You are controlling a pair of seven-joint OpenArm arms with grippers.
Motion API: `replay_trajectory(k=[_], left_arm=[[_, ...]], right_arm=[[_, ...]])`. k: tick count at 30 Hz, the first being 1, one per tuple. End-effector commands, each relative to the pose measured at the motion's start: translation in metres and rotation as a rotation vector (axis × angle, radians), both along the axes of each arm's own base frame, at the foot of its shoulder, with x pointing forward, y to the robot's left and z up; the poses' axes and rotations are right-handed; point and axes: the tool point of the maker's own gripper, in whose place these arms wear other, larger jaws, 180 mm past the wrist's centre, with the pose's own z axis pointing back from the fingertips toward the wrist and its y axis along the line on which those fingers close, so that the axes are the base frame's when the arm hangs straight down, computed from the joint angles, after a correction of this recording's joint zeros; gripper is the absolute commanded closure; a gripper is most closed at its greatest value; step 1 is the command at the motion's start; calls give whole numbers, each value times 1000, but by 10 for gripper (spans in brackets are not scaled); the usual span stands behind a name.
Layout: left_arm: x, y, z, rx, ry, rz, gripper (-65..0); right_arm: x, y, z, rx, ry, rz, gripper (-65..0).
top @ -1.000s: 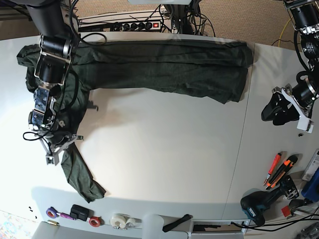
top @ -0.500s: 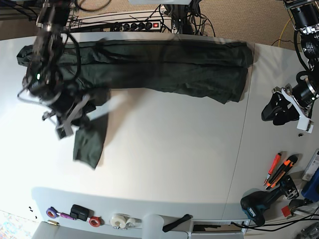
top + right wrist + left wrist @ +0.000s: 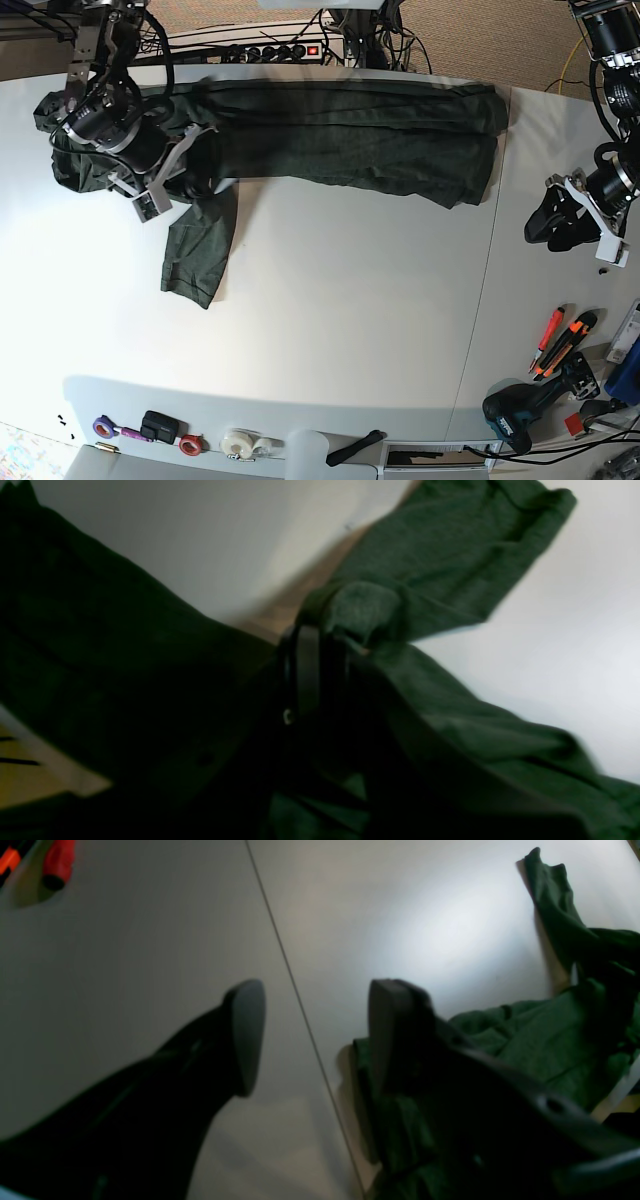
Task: Layout the t-shirt on the table in an organized manner, then fold the t-shirt properly
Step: 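Fold the sleeve with the right gripper over the folded body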
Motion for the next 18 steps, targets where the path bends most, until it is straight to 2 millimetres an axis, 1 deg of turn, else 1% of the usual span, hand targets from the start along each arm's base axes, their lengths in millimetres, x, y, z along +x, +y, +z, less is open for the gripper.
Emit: replay_trajectory(k=[1,4,8,11,14,15,17,18], left_arm=[[8,3,18,-9,-62,1,-312],[8,2,19,-12,-66,3,-312],[8,2,19,-11,-65,3,-312],[8,2,19,-12,-65,2,-312],[8,2,19,-11,-64,2,-312],[8,2,18,-11,-64,2,-312],[8,2,18,-11,-64,2,-312],[8,2,18,-12,-64,2,-312]], right_arm=[[5,10,15,55,-56,21,0],[1,35,13,105,-51,81,0],[-7,68,3,103,-33,164,0],[-11,85,-4,68,-32,220,0],[-17,95,-12,28,-16,262,0],[-19,98,-14,16,-11,274,-62],[-21,104,-15,14,-8,292,-246],[-21,106,-14,21,-13,296,-305]])
